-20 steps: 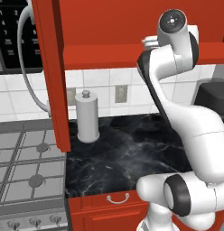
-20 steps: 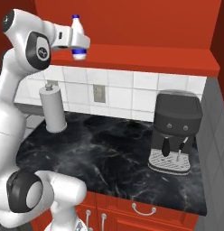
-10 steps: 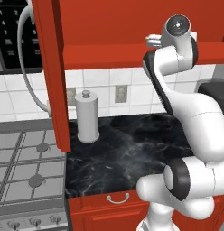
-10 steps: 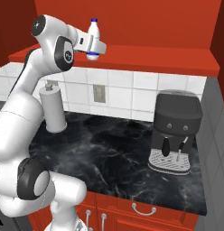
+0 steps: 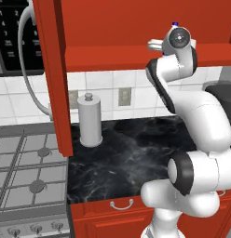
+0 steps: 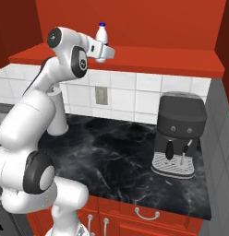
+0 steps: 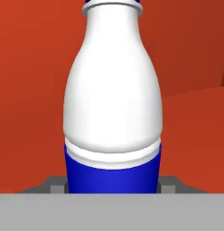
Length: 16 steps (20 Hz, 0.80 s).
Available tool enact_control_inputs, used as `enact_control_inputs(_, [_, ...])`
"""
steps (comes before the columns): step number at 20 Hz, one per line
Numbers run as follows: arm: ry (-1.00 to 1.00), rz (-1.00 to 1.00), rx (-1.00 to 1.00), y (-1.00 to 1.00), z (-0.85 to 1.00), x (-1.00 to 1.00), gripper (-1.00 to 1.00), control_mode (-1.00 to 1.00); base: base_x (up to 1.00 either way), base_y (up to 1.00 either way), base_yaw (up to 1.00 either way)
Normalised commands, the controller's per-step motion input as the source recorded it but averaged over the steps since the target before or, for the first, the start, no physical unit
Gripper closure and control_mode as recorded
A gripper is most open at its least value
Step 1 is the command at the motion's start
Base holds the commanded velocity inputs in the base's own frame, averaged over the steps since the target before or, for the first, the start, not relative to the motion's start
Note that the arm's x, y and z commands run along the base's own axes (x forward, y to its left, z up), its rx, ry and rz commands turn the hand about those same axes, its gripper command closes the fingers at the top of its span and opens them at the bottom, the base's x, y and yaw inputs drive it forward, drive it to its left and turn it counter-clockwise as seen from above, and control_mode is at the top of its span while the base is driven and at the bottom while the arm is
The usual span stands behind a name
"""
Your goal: Pick the bottled water from the counter and place it in the open cabinet.
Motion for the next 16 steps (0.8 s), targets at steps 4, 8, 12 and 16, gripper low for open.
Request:
enact_control_inputs(4, [0.08,0.07,0.00,0.00,0.00,0.50,1.00,-1.00,0.00,0.00,0.00])
enact_control_inputs(8, [0.05,0.04,0.00,0.00,0.00,0.39,1.00,-1.00,0.00,0.00,0.00])
enact_control_inputs(12, [0.01,0.03,0.00,0.00,-0.02,0.32,1.00,-1.00,0.00,0.00,0.00])
enact_control_inputs(16, [0.00,0.03,-0.03,0.00,-0.16,0.18,1.00,-1.00,0.00,0.00,0.00])
